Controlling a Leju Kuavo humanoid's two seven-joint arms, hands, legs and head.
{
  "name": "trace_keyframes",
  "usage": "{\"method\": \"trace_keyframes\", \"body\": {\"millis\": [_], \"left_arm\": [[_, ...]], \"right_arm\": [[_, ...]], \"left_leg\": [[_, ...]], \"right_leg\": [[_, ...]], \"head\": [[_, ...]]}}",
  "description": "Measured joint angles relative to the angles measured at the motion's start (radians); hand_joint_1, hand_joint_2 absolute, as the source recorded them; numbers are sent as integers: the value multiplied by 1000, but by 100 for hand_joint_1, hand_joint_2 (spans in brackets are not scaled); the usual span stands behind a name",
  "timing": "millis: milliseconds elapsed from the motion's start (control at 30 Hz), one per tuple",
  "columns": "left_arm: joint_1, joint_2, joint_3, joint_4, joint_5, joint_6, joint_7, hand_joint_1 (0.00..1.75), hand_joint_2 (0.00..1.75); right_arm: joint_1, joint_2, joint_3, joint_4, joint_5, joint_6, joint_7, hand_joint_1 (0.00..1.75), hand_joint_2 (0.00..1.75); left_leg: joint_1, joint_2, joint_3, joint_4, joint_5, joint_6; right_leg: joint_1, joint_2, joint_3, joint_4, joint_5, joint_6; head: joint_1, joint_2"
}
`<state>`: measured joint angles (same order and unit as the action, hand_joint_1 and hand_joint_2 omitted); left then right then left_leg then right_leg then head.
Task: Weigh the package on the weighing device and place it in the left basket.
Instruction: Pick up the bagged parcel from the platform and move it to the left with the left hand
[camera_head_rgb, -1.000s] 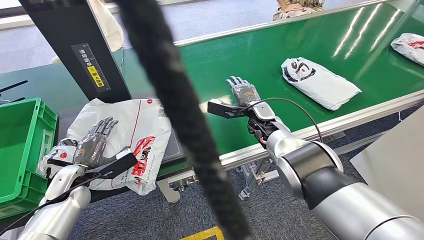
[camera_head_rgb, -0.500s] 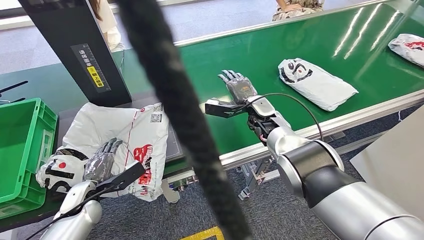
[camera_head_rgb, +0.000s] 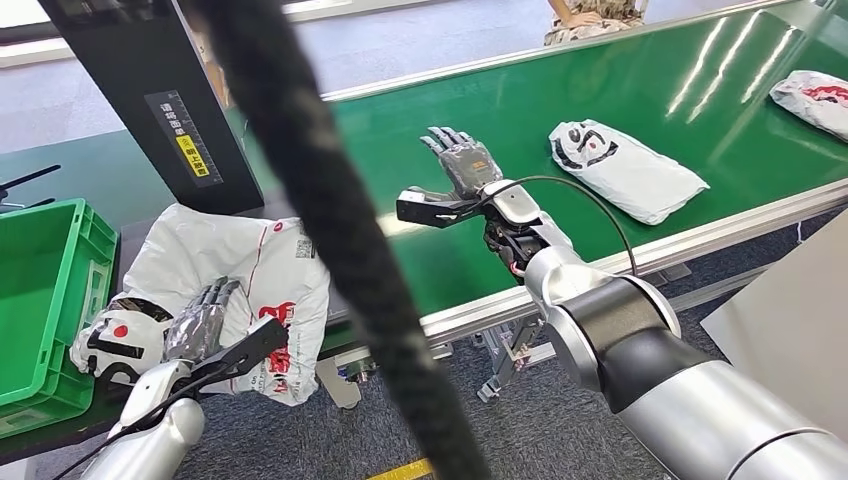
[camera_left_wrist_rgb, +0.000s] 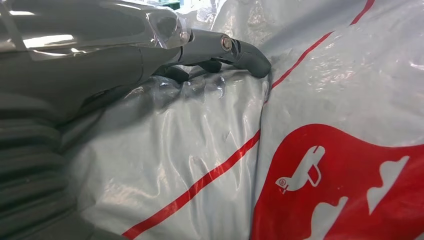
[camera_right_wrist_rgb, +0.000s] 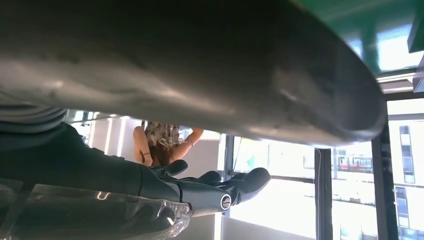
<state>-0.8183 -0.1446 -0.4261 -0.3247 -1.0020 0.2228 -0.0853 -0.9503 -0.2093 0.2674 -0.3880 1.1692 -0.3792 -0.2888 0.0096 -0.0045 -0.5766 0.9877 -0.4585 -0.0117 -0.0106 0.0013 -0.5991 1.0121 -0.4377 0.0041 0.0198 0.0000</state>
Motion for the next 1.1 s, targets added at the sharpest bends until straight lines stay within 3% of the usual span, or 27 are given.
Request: {"method": "trace_keyframes", "body": {"millis": [100,200,233,1100], "left_arm": [[0,1,1,1,-1,-1,2,7,175],[0,1,4,3,-1,-2,8,138,175],[0,1,5,3,-2,-3,10,175,175],[-67,34,31,6,-29,57,-13,175,175]], "right_arm": [[0,0,0,0,0,-1,-1,0,0],[0,1,0,0,1,-7,-5,0,0],[0,2,0,-1,1,-10,-7,0,0],[34,30,-2,-26,5,-39,-44,0,0]], "left_leg": [[0,0,1,0,0,0],[0,0,2,0,0,0],[0,0,2,0,0,0],[0,0,4,0,0,0]], "right_leg": [[0,0,2,0,0,0],[0,0,2,0,0,0],[0,0,2,0,0,0],[0,0,3,0,0,0]], "head": [[0,0],[0,0],[0,0],[0,0]]}}
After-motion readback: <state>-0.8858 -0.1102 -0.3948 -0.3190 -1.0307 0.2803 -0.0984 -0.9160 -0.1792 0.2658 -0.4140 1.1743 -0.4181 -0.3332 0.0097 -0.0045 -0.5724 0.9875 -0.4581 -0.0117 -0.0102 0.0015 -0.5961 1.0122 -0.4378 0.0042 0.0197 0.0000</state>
